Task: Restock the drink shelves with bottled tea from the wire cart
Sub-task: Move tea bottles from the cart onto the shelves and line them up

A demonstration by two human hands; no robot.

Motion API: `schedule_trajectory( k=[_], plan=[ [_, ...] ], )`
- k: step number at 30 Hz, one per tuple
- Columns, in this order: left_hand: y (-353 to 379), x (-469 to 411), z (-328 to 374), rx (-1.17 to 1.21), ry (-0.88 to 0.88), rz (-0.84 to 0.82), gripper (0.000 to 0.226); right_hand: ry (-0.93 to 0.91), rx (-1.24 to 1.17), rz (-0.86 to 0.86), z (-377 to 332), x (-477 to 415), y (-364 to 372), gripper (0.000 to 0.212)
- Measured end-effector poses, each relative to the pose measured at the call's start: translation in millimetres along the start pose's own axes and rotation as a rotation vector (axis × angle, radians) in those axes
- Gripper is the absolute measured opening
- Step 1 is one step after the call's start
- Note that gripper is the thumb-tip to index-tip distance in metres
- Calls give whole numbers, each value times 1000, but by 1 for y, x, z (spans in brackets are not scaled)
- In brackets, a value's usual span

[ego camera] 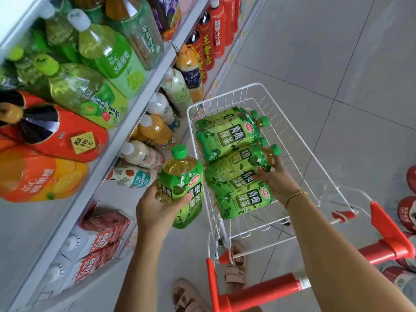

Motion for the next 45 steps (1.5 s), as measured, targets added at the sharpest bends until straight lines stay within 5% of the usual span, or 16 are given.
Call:
schedule_trajectory(
  k=[6,11,17,25,34,45],
  plan=[
    [2,3,1,42,7,13,76,-407,662,40,-49,27,27,84],
    [-5,13,-5,105,4,63,67,-466,968,15,-50,23,70,93],
    [-28,35,-4,196,55,113,73,-438,963,130,-49,39,77,86],
    [-98,99,1,428,173,249,71,-760,745,356,-86,170,94,81],
    [-237,139,-5,315,435,464,75,-1069,348,95,-89,256,213,77],
    [-319,105,-76,241,754,853,76,-1215,202,-141,-43,227,388,70]
  ],
)
Point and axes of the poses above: each hand's wrist, its own x-axis away from the middle knuckle, its own y-axis out of the palm, z = x × y, the point moved 5 cm from there along -x, towards the middle knuckle, and after that the axes turned 14 degrees about x, right-handed, at the moved point
